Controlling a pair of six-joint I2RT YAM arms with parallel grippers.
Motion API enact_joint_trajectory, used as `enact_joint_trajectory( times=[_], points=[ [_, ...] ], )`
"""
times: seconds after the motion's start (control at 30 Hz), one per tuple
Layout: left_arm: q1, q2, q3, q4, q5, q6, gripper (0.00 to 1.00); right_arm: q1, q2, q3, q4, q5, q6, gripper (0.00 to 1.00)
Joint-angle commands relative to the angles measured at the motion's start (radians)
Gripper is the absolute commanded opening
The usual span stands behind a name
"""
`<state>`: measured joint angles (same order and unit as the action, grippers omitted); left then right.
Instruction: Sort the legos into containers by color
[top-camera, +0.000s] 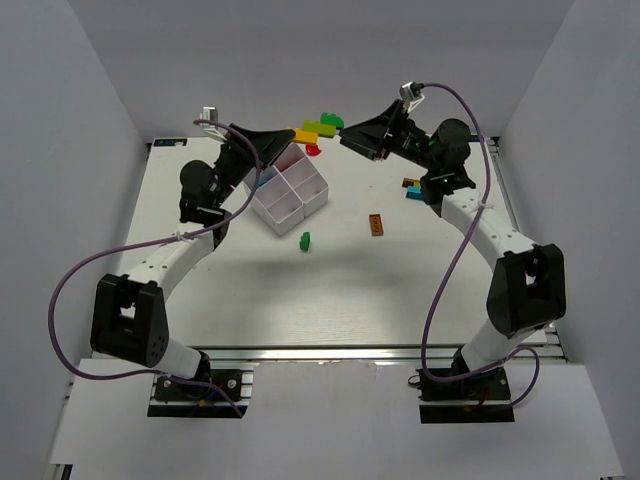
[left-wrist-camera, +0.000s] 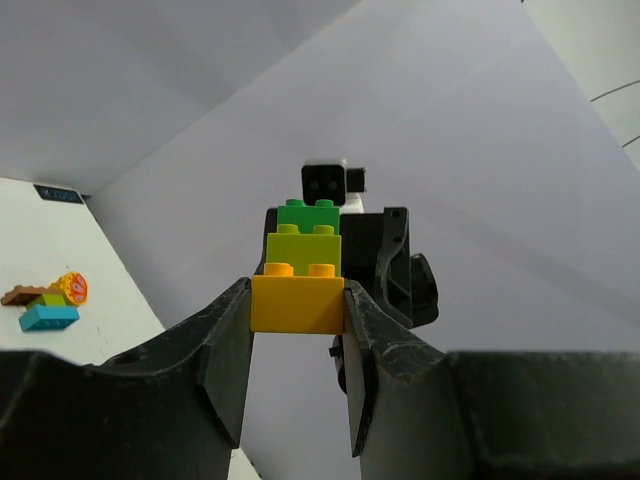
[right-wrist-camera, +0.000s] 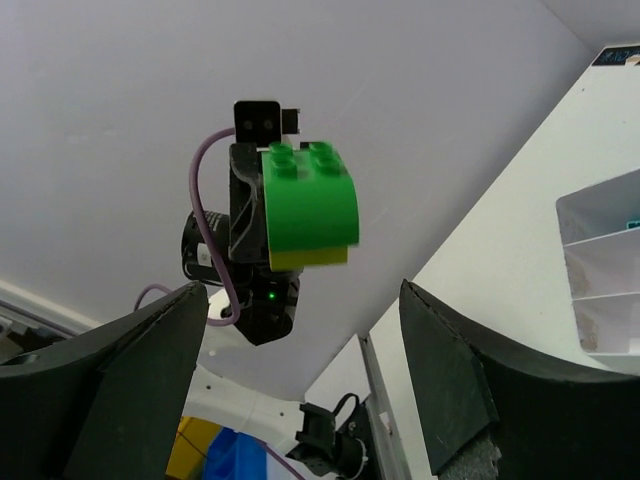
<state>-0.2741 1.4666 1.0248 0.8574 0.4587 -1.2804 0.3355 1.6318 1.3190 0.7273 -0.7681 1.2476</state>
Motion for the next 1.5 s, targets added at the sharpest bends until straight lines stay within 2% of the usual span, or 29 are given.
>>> enact_joint_trajectory(
  times=[0.0, 0.27, 0.53, 0.77, 0.87, 1.0, 1.07, 1.1, 1.23, 1.3, 1.33, 1.43, 1.47],
  points=[
    [-0.013, -0.043, -0.022, 0.046, 0.017, -0.023, 0.0, 0.01, 0.017, 0.08, 0.014, -0.005, -0.062, 0.81],
    [-0.027, -0.043, -0.04, 0.068, 0.014, -0.042, 0.0, 0.019, 0.066, 0.131, 0.012, -0.007, -0.083, 0.79],
    [-0.03, -0.028, -0.04, 0.086, 0.009, -0.057, 0.0, 0.022, 0.072, 0.131, 0.021, -0.003, -0.102, 0.64],
    [-0.028, -0.017, -0.042, 0.084, 0.008, -0.057, 0.0, 0.02, 0.077, 0.14, 0.05, -0.007, -0.1, 0.64],
    [-0.028, -0.014, -0.042, 0.083, 0.008, -0.056, 0.0, 0.02, 0.082, 0.144, 0.064, -0.008, -0.093, 0.6],
    [-0.028, -0.012, -0.051, 0.084, 0.008, -0.06, 0.0, 0.02, 0.089, 0.149, 0.087, -0.013, -0.085, 0.51],
    [-0.028, -0.011, -0.055, 0.086, 0.008, -0.062, 0.0, 0.02, 0.092, 0.148, 0.109, -0.019, -0.074, 0.42],
    [-0.028, -0.011, -0.058, 0.085, 0.008, -0.066, 0.0, 0.02, 0.095, 0.146, 0.119, -0.023, -0.068, 0.34],
    [-0.03, -0.002, -0.057, 0.071, 0.009, -0.077, 0.0, 0.022, 0.099, 0.138, 0.153, -0.031, -0.047, 0.22],
    [-0.03, 0.004, -0.052, 0.065, 0.011, -0.077, 0.15, 0.02, 0.097, 0.137, 0.165, -0.034, -0.045, 0.15],
    [-0.028, 0.005, -0.048, 0.06, 0.009, -0.079, 0.25, 0.019, 0.097, 0.137, 0.165, -0.036, -0.045, 0.13],
    [-0.028, 0.005, -0.035, 0.043, -0.005, -0.071, 0.48, 0.017, 0.094, 0.137, 0.169, -0.04, -0.054, 0.11],
    [-0.028, 0.003, -0.031, 0.029, -0.011, -0.066, 0.69, 0.017, 0.094, 0.138, 0.167, -0.043, -0.059, 0.1]
  ],
)
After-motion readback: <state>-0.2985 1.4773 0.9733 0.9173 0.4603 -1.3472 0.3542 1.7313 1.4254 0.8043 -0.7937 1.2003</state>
